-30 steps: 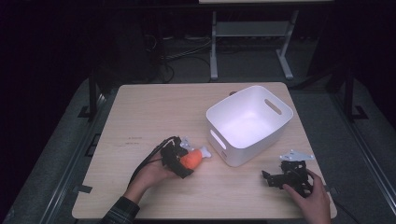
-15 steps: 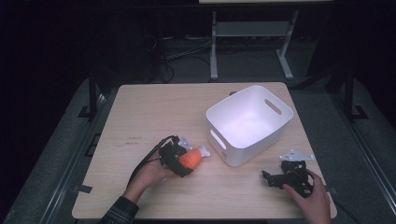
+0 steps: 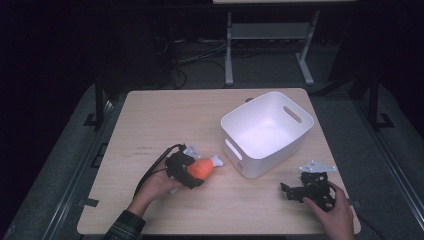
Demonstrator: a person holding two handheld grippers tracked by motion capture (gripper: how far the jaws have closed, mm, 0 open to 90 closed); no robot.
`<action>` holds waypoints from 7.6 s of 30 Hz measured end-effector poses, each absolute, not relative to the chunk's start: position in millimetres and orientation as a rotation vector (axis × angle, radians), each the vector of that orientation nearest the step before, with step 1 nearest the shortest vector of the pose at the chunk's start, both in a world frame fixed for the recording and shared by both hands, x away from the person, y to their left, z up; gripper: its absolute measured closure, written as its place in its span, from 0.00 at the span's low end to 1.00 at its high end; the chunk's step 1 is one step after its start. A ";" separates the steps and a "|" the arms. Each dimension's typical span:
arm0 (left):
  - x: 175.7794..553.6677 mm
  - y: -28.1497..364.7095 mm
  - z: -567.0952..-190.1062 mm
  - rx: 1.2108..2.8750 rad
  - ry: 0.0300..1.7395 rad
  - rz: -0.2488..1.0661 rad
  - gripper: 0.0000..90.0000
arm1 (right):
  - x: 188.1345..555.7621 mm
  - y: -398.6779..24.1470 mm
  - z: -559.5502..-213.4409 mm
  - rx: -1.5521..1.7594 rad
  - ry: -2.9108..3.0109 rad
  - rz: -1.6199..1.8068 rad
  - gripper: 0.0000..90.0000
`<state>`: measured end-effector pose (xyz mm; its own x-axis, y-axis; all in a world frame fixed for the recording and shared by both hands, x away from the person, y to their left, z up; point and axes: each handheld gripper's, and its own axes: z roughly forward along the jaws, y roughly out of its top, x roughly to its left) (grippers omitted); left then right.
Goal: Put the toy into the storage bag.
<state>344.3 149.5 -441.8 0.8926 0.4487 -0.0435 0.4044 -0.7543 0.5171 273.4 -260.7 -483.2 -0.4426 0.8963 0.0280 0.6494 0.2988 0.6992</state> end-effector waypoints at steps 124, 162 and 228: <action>389.5 116.2 -305.4 2.333 0.383 0.116 0.17 | 273.3 -260.6 -483.0 1.390 2.204 0.923 0.00; 431.7 50.1 -286.7 2.387 0.347 0.160 0.17 | 273.3 -260.7 -483.1 1.388 2.205 0.922 0.00; 470.1 -26.5 -329.1 2.495 0.403 0.171 0.14 | 273.3 -260.7 -483.0 1.388 2.204 0.922 0.00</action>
